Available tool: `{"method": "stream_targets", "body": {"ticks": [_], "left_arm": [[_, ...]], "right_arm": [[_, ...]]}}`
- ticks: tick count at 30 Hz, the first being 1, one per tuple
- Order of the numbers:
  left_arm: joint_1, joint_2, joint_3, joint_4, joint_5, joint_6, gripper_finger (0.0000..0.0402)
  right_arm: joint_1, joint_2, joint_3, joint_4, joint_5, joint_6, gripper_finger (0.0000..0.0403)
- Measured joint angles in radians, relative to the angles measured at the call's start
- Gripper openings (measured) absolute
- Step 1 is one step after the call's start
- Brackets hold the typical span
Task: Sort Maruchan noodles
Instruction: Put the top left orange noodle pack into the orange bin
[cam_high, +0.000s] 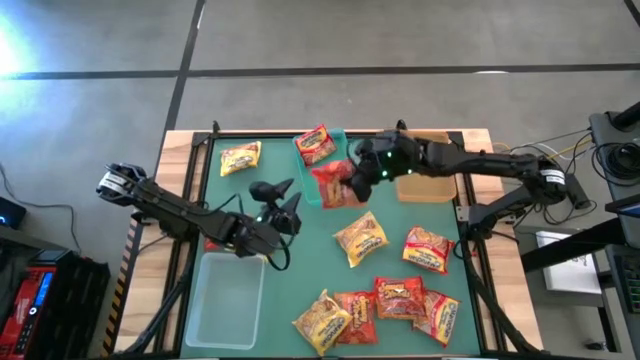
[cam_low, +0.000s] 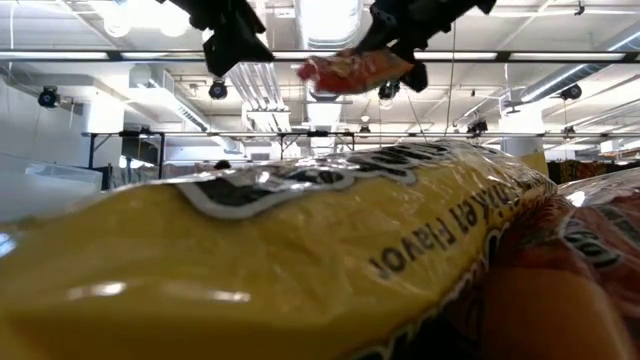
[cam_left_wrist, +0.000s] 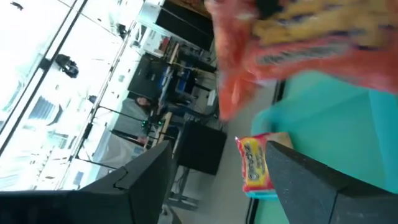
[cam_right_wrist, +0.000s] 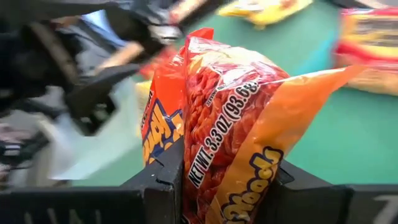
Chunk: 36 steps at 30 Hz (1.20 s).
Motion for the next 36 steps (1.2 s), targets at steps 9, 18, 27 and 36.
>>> {"method": "stream_targets", "body": {"ticks": [9,18,27,36], "left_arm": [[0.000,0.001,-0.002,-0.290,0.000,-0.225,0.0242],[0.000,0.002,-0.009,-0.305,0.001,-0.259,0.0242],[0.000,0.002,-0.008,-0.303,0.002,-0.394,0.0242],[0.000,0.002,-0.008,-0.304,0.002,-0.394,0.0242]], "right_arm": [[-0.099,-0.001,0.189,-0.575,0.360,-0.164,0.0106],[-0.196,-0.001,0.182,-0.846,0.648,-0.432,0.0106],[-0.312,0.044,0.159,-0.863,0.734,-0.688,0.0107],[-0.407,0.188,0.157,-0.869,0.734,-0.793,0.0107]]}}
